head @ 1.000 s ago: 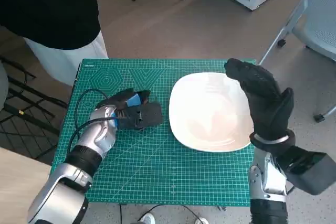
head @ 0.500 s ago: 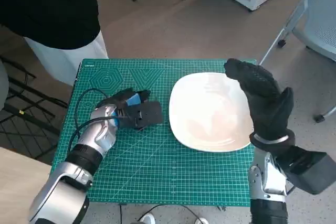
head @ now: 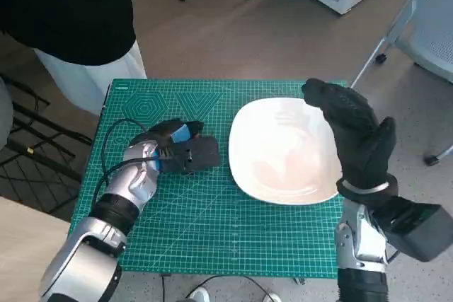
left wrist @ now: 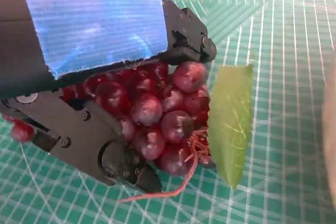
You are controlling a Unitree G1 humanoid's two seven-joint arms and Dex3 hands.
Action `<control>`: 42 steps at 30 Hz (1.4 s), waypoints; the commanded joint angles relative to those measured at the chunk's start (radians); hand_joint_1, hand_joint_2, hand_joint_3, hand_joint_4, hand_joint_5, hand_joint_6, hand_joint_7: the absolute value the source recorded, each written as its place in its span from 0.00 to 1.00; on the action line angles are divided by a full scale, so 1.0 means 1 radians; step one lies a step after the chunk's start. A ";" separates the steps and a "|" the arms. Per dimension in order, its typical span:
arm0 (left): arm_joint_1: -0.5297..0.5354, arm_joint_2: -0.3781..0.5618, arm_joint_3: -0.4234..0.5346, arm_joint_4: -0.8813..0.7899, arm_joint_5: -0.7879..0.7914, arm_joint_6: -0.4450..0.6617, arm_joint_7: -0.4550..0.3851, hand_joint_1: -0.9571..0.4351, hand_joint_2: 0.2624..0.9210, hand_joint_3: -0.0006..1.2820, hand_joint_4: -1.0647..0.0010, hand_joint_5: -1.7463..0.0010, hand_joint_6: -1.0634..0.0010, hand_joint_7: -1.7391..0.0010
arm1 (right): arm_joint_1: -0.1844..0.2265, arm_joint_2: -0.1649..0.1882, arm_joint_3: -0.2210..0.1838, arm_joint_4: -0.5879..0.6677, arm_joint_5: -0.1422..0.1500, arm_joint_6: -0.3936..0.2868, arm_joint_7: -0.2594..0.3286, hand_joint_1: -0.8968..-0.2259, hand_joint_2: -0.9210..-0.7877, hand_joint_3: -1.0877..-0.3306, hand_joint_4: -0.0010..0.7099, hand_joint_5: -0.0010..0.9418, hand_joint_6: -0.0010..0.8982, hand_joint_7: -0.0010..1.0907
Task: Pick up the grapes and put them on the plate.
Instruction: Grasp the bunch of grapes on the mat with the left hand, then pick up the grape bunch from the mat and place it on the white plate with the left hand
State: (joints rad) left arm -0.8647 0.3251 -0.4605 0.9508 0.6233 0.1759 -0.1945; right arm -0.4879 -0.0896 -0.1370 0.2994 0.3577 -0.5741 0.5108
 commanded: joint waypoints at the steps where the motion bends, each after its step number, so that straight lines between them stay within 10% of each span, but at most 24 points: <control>1: 0.036 0.004 -0.040 0.027 0.040 -0.006 0.034 0.93 0.76 0.41 0.57 0.18 0.31 0.97 | 0.023 0.001 -0.003 0.006 0.007 0.010 -0.002 0.73 0.00 0.69 0.43 0.01 0.01 0.54; 8: 0.045 0.018 -0.078 -0.013 0.086 0.019 0.054 0.72 0.97 0.26 0.63 0.14 0.55 0.31 | 0.020 0.002 -0.004 0.011 0.008 0.010 -0.002 0.73 0.00 0.69 0.43 0.01 0.01 0.55; 42: 0.073 0.053 -0.054 -0.121 0.074 0.040 0.010 0.69 1.00 0.16 0.60 0.08 0.41 0.42 | 0.008 0.004 0.004 0.010 -0.006 0.008 -0.012 0.73 0.00 0.69 0.43 0.00 0.00 0.55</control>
State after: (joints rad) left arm -0.8226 0.3630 -0.5155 0.8300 0.6982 0.2152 -0.1717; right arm -0.4895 -0.0891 -0.1335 0.3005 0.3546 -0.5739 0.5057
